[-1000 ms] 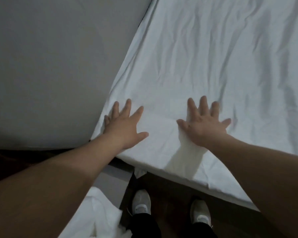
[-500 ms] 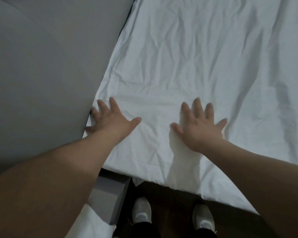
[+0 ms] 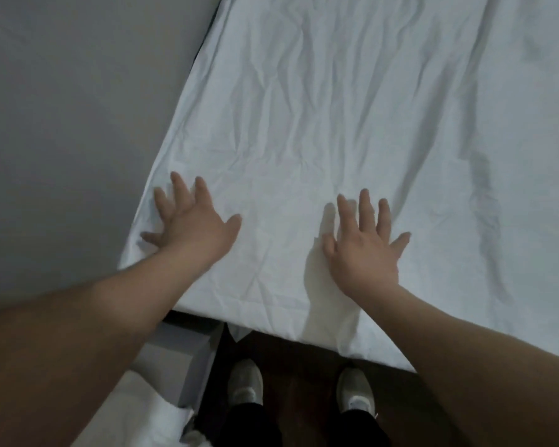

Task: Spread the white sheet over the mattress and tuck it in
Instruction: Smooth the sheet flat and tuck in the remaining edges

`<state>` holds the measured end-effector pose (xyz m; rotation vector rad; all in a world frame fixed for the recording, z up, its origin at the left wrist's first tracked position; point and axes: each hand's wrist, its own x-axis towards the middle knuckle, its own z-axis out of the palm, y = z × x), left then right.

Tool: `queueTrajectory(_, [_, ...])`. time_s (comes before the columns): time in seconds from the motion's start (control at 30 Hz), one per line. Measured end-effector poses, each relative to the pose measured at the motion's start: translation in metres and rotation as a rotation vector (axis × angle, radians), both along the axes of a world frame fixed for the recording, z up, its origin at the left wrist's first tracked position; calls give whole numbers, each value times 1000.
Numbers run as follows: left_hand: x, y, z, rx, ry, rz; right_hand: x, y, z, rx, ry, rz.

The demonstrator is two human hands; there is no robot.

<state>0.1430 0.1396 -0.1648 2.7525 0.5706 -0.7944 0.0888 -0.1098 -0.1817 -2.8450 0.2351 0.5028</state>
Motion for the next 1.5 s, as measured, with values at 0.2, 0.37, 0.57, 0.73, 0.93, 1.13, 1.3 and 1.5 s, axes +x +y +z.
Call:
queueTrajectory(0.2, [-86,-33,-5,-128,172,-163,-67,-21,-2,37,102,177])
queueTrajectory(0.37, [-82,11,-18,-25,168,-143,-115,-97,5,-46,246,-83])
queueTrajectory(0.57, [-74,-17,6,94,171,-90,-134,-123,18,-68,282,-220])
queueTrajectory(0.73, [-135,-125,22,-124,70,-598,-136,-86,21,-109,56,58])
queueTrajectory(0.93, [-170,-142,-7,-74,247,-623,-173,-132,3,11,228,-27])
queueTrajectory(1.13, [-147,-168,0,123,328,-585,-213,-250,16,11,265,-238])
queueTrajectory(1.3, [-170,-284,33,86,240,-678,-257,-371,31,13,405,-366])
queueTrajectory(1.5, [-239,-428,99,-25,262,-1018,-298,-436,99,205,316,-483])
